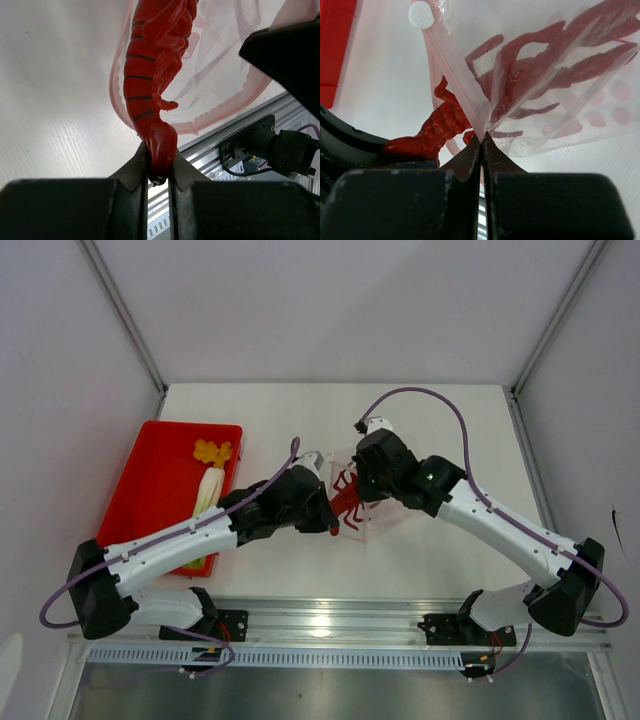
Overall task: Place the food in the zip-top bag and seal the zipper
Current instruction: Place the fake lobster in the zipper food storage bag.
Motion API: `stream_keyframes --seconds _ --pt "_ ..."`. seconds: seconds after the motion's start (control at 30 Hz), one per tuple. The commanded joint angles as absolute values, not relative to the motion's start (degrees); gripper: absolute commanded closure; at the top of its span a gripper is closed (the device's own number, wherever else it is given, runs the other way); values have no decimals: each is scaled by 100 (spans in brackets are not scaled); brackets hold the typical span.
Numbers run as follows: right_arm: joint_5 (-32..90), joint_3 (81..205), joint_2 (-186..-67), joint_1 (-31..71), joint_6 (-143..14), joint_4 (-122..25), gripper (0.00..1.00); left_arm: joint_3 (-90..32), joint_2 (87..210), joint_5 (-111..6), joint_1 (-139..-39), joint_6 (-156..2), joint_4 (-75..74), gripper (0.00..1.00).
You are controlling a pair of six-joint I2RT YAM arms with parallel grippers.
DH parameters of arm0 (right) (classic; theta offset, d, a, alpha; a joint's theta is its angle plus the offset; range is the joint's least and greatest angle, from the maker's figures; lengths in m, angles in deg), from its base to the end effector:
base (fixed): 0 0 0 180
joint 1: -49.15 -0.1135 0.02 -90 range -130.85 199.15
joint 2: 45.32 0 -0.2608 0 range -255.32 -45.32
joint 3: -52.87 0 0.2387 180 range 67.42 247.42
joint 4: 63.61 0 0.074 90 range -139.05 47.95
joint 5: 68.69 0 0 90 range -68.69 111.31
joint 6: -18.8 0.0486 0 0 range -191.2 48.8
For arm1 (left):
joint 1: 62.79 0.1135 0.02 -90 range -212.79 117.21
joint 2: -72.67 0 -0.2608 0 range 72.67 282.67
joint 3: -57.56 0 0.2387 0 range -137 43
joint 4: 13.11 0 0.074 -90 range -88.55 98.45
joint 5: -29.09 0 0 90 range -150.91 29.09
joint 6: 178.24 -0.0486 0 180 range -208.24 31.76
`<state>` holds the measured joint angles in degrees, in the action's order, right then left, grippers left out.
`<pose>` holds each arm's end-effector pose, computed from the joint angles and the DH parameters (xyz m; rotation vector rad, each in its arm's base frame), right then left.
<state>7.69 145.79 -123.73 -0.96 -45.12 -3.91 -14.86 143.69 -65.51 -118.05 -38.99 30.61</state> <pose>0.1910 0.2107 0.3428 -0.3777 2.3328 0.3785 0.1538 -0.2150 0.2835 0.0852 2.4541 -0.7975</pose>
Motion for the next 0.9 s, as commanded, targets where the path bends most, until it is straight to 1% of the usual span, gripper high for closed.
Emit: stream_keyframes --seconds 0.0,0.13,0.27,0.47,0.7,0.87 --pt "1015 14670 -12117 -94 -4554 -537 100 -2176 14526 -6566 -11816 -4096 3097 99" --pt "1226 14670 -12108 -138 -4554 -563 100 -2484 14921 -6311 -11798 -4166 3168 99" --pt "1156 14661 -12073 -217 -4475 -590 100 -2897 15159 -6135 -11763 -4149 3414 99" --pt "1042 14723 -11879 -270 -4379 -704 100 -3047 15449 -5529 -11561 -4078 3475 99" --pt "953 14661 -11660 -270 -4404 -827 100 -3065 15818 -5169 -11517 -4174 3511 99" --pt "927 14688 -11633 -262 -4519 -827 100 -3372 16100 -4905 -11412 -4394 3765 99"
